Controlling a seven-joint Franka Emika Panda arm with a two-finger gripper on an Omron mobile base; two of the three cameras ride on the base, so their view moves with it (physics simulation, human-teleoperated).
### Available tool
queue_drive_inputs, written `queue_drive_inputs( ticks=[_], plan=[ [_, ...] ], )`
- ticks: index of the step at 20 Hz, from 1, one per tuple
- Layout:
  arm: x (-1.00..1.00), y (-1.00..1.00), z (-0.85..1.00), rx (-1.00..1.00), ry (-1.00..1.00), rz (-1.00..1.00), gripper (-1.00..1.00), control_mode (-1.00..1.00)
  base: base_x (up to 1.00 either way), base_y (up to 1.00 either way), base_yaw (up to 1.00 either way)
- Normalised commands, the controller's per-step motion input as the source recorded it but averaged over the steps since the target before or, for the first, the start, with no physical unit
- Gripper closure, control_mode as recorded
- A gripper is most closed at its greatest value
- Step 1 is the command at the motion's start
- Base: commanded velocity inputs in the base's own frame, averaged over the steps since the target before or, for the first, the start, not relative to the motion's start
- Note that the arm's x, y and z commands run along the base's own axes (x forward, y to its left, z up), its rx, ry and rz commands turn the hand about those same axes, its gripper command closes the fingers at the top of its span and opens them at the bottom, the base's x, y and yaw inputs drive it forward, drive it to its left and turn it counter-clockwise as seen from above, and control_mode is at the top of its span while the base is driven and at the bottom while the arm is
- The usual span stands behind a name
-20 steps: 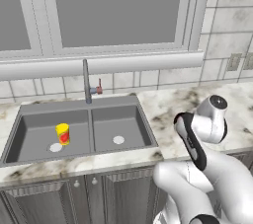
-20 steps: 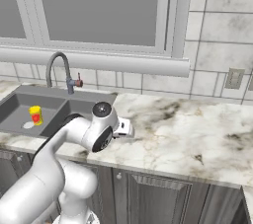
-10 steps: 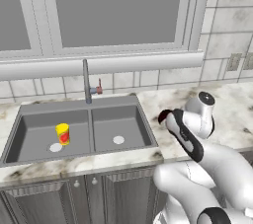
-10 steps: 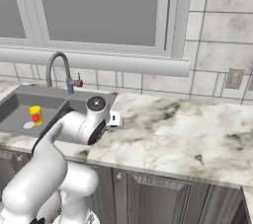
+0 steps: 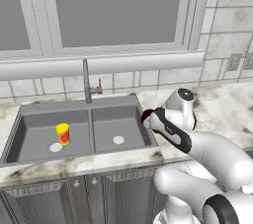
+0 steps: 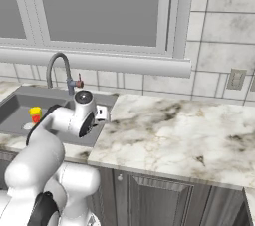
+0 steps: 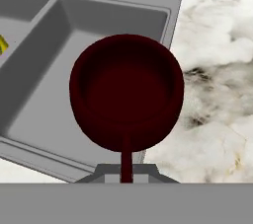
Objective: Place the cup in the left basin and the mug in the right basin of the sink.
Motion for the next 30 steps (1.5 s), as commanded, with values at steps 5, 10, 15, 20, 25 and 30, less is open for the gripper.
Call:
queue_drive_inputs(
  ticks=[5, 10, 15, 20, 25, 30],
  plan=[
    [0.0, 0.56, -0.08, 0.0, 0.0, 0.04, 1.0, -1.0, 0.0, 0.0, 0.0],
    [0.0, 0.38, -0.19, 0.0, 0.0, 0.03, 1.0, -1.0, 0.0, 0.0, 0.0],
    [0.04, 0.24, -0.2, 0.0, 0.0, 0.02, 1.0, -1.0, 0.0, 0.0, 0.0],
    [0.24, 0.12, -0.11, 0.0, 0.0, 0.0, 1.0, -1.0, 0.0, 0.0, 0.0],
    [0.33, 0.12, -0.1, 0.0, 0.0, 0.0, 1.0, -1.0, 0.0, 0.0, 0.0],
    [0.34, 0.14, -0.06, 0.0, 0.0, 0.0, 1.0, -1.0, 0.0, 0.0, 0.0]
  ],
)
